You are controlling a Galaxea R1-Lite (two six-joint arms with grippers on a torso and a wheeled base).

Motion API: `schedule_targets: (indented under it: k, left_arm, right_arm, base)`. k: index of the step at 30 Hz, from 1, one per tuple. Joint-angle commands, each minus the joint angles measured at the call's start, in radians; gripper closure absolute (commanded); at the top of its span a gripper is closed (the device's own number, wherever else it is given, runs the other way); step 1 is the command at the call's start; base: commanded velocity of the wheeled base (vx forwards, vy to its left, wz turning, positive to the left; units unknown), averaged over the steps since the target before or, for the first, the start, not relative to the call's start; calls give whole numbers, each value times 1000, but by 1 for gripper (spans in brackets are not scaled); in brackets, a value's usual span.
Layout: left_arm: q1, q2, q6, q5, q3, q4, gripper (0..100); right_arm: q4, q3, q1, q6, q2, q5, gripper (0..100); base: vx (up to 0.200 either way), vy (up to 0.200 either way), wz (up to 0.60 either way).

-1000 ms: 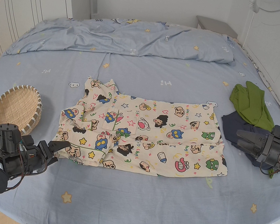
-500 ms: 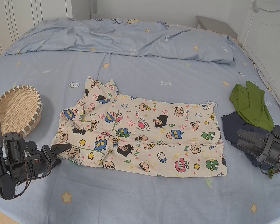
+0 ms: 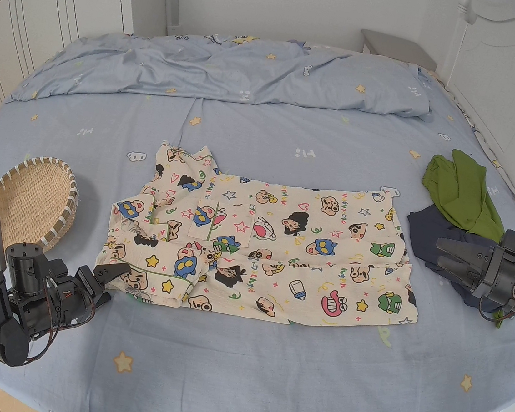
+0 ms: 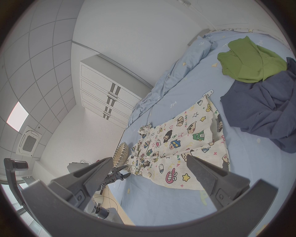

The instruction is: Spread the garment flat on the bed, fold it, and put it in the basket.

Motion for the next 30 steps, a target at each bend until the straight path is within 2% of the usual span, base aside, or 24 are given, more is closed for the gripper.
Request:
schedule_targets:
  k: [1, 18, 19, 27, 30]
  left_arm:
    - [-5, 32, 0, 11, -26, -19, 0]
    - [7, 26, 3, 14, -59, -19, 0]
    - [7, 26, 3, 14, -61, -19, 100]
    - [7, 27, 5, 4, -84, -19, 100]
    - [9, 29, 5, 3, -104, -19, 100]
  right_arm:
    - [-1, 0, -1, 0, 0, 0, 0]
    - [-1, 0, -1, 0, 0, 0, 0]
    - [-1, 0, -1, 0, 0, 0, 0]
    - [3, 3, -3, 2, -7, -1, 0]
    - [12, 41, -4, 19, -76, 0, 0]
  base:
    - [0, 0, 0]
    - [0, 0, 0]
    - [0, 0, 0]
    - [0, 0, 0]
    - [0, 0, 0]
